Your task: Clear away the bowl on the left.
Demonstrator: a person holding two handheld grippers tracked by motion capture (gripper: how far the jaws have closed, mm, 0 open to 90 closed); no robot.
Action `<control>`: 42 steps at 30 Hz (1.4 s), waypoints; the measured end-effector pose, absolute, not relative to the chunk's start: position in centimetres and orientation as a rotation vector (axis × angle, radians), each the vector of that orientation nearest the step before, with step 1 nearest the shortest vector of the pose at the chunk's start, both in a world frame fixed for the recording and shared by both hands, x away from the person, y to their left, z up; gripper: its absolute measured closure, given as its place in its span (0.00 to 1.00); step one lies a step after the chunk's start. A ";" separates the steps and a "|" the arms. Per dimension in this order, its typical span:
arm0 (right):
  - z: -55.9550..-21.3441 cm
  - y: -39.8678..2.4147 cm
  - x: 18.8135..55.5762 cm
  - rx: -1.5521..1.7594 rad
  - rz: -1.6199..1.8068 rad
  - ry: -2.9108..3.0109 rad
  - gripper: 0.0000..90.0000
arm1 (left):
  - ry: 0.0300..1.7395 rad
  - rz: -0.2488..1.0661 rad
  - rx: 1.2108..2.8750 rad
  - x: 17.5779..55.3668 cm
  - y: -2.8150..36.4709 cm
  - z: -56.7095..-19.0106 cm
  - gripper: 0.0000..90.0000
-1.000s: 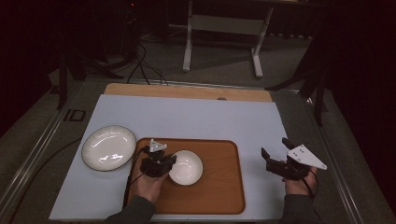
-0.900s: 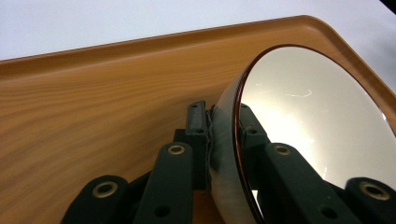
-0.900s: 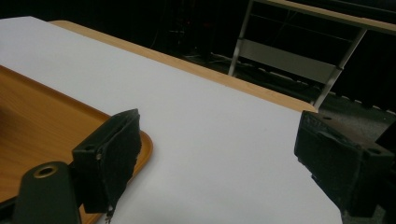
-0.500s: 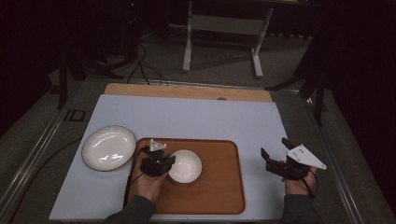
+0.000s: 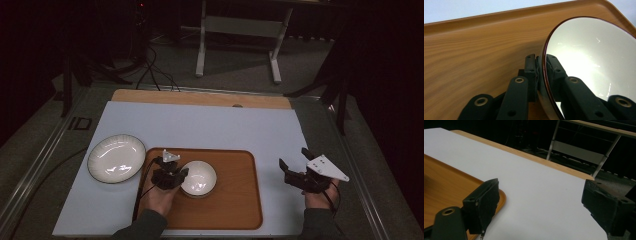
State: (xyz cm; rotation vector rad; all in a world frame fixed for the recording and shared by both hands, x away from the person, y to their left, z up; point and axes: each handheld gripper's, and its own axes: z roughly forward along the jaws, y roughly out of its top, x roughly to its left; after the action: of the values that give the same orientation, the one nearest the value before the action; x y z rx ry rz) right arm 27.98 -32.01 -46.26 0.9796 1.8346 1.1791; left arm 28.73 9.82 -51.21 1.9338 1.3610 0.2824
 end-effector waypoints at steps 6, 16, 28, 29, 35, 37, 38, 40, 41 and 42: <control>-46.2 -32.0 28.0 0.978 1.178 1.834 0.16 | 1.349 0.353 1.970 28.7 9.6 -50.9 0.75; -46.2 -32.1 28.0 0.978 1.179 1.832 0.16 | 1.281 0.424 1.989 28.3 9.5 -49.6 0.62; -46.2 -32.1 28.0 0.978 1.178 1.832 0.16 | 1.251 0.517 1.971 28.0 10.7 -47.9 0.58; -46.2 -32.1 28.0 0.978 1.178 1.832 0.16 | 1.253 0.553 1.942 27.9 11.4 -47.4 0.58; -46.2 -32.2 28.0 0.985 1.182 1.827 0.16 | 1.281 0.616 1.907 28.0 13.3 -46.5 0.56; -46.2 -32.2 28.0 0.987 1.182 1.828 0.16 | 1.297 0.648 1.899 28.0 13.9 -46.2 0.56; -46.2 -32.2 28.0 0.988 1.182 1.827 0.16 | 1.304 0.662 1.892 27.9 14.3 -46.0 0.56; -46.2 -32.2 28.0 0.987 1.183 1.826 0.16 | 1.321 0.675 1.867 27.9 15.2 -45.7 0.56; -46.2 -32.2 28.0 0.987 1.182 1.826 0.16 | 1.332 0.689 1.854 27.8 15.6 -45.5 0.55; -46.2 -32.2 28.0 0.988 1.183 1.826 0.16 | 1.339 0.700 1.842 27.8 16.0 -45.3 0.55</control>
State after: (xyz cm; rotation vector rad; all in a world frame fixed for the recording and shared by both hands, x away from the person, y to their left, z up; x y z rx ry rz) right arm 27.97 -32.19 -46.22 0.9879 1.8257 1.1827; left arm 27.80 16.02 -45.35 1.8423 1.3389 0.6998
